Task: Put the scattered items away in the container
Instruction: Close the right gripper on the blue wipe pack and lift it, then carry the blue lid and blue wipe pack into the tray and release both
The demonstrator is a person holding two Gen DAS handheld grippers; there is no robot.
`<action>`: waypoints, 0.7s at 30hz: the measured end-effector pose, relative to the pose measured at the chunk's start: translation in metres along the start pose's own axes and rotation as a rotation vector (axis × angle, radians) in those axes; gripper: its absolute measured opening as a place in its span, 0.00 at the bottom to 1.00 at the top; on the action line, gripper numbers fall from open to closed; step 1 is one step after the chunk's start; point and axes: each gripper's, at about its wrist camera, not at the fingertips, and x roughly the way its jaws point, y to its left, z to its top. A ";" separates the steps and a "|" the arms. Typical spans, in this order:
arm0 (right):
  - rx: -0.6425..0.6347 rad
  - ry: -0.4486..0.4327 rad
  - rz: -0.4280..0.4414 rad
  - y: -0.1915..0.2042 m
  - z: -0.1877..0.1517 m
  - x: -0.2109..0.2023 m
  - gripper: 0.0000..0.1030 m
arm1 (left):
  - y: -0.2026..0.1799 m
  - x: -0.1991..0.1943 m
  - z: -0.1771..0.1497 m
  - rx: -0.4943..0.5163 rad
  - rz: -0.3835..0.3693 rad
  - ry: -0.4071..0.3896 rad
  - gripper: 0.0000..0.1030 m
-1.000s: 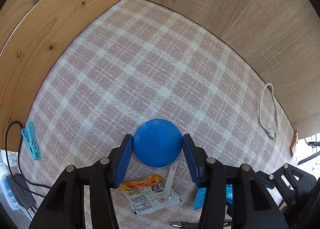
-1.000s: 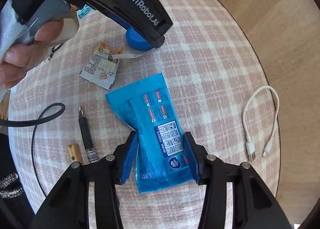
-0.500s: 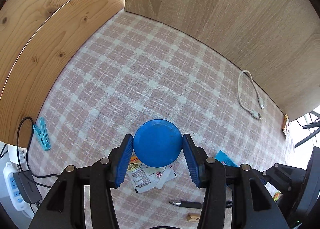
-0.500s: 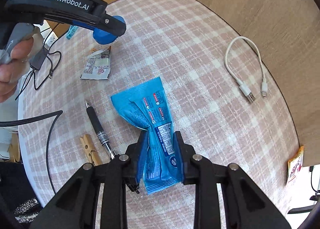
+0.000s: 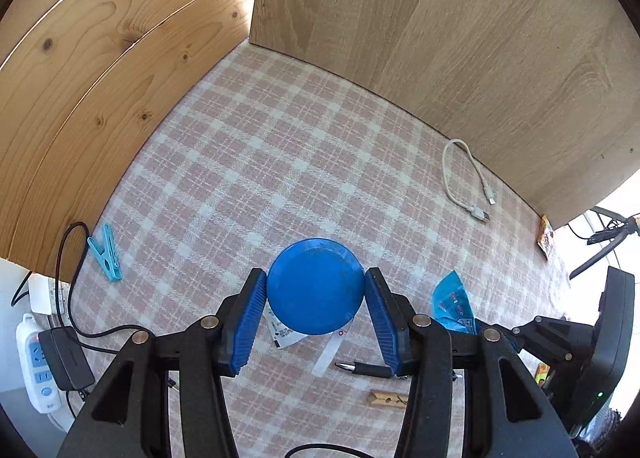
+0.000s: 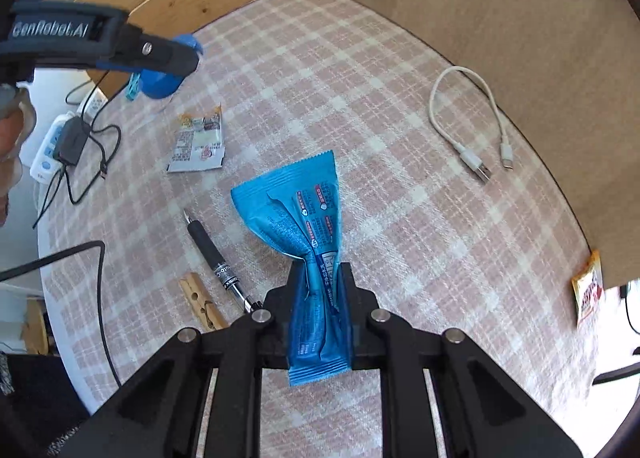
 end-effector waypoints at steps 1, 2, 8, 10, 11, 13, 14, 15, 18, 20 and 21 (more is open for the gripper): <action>0.036 -0.016 0.003 0.000 -0.005 -0.016 0.15 | -0.005 -0.005 0.001 0.015 -0.007 -0.005 0.46; 0.068 -0.035 -0.001 -0.006 -0.009 -0.028 0.15 | -0.011 -0.011 0.001 0.032 -0.015 -0.009 0.46; 0.271 -0.161 -0.041 -0.032 -0.051 -0.113 0.15 | -0.065 -0.044 -0.002 0.186 -0.090 -0.024 0.46; 0.328 -0.203 -0.065 -0.043 -0.075 -0.139 0.15 | -0.036 -0.069 -0.049 0.255 -0.125 -0.025 0.46; 0.356 -0.216 -0.070 -0.043 -0.089 -0.152 0.15 | -0.047 -0.074 -0.054 0.258 -0.134 -0.029 0.46; 0.410 -0.248 -0.093 -0.051 -0.115 -0.172 0.15 | -0.082 -0.105 -0.088 0.322 -0.170 -0.023 0.46; 0.437 -0.262 -0.115 -0.045 -0.122 -0.182 0.15 | -0.096 -0.108 -0.092 0.352 -0.190 -0.018 0.46; 0.466 -0.273 -0.135 -0.054 -0.141 -0.190 0.15 | -0.110 -0.110 -0.097 0.380 -0.207 -0.011 0.46; 0.566 -0.298 -0.191 -0.059 -0.197 -0.208 0.16 | -0.146 -0.101 -0.136 0.398 -0.224 -0.013 0.46; 0.644 -0.302 -0.256 -0.028 -0.248 -0.223 0.16 | -0.174 -0.096 -0.156 0.466 -0.257 0.005 0.46; 0.685 -0.307 -0.275 -0.034 -0.269 -0.225 0.16 | -0.188 -0.091 -0.165 0.495 -0.273 0.015 0.46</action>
